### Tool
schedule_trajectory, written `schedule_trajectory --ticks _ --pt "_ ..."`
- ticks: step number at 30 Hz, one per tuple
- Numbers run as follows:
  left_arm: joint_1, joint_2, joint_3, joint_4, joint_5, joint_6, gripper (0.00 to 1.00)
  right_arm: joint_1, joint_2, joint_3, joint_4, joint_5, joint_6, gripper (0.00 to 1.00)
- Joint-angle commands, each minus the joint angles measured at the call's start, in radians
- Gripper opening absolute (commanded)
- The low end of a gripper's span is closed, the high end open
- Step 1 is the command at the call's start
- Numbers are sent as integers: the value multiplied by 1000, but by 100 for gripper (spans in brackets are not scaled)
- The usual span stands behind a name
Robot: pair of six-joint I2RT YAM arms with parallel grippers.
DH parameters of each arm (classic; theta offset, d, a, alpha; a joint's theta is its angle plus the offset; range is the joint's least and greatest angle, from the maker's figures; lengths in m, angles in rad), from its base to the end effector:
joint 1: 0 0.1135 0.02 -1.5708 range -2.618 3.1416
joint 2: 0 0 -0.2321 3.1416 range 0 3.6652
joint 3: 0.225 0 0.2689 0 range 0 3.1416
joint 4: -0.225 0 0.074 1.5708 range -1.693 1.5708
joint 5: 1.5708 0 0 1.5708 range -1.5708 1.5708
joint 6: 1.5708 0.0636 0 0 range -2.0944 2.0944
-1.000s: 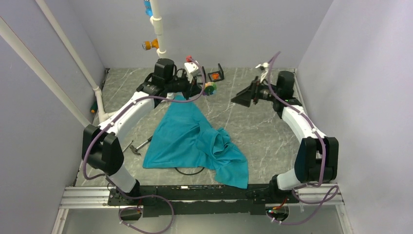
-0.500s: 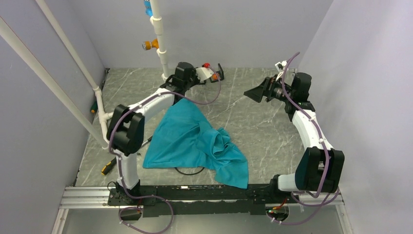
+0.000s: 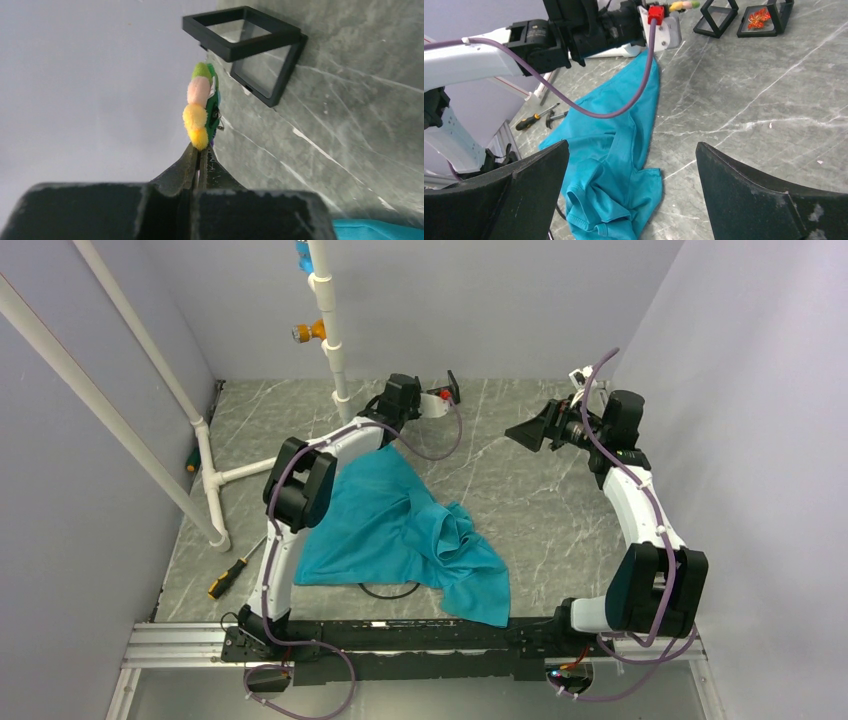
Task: Remove the brooch from the garment
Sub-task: Place the brooch in the brooch box.
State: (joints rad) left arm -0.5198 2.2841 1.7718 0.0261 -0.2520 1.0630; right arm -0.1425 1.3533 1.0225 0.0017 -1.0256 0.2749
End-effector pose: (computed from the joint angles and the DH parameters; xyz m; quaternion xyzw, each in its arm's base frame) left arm 0.4849 -0.2592 0.1495 0.5589 0.6434 0.2410 0.4644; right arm 0.3428 0.0057 0.2772 -0.1324 0.7525 0.4317 0.4794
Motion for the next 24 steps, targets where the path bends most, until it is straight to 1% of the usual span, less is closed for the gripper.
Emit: schedule_trajectory --ticks 1,5,14,24 --pt "14 21 113 -78 46 37 0 -9 -20 16 15 -6 -25 100" --pt "29 73 183 -141 59 30 0 -12 -14 16 16 -11 -23 100" --pt "44 114 206 -120 69 48 0 -17 1 24 9 -22 -23 100" --pt "43 171 270 -119 73 65 0 -23 10 19 19 -41 -10 100"
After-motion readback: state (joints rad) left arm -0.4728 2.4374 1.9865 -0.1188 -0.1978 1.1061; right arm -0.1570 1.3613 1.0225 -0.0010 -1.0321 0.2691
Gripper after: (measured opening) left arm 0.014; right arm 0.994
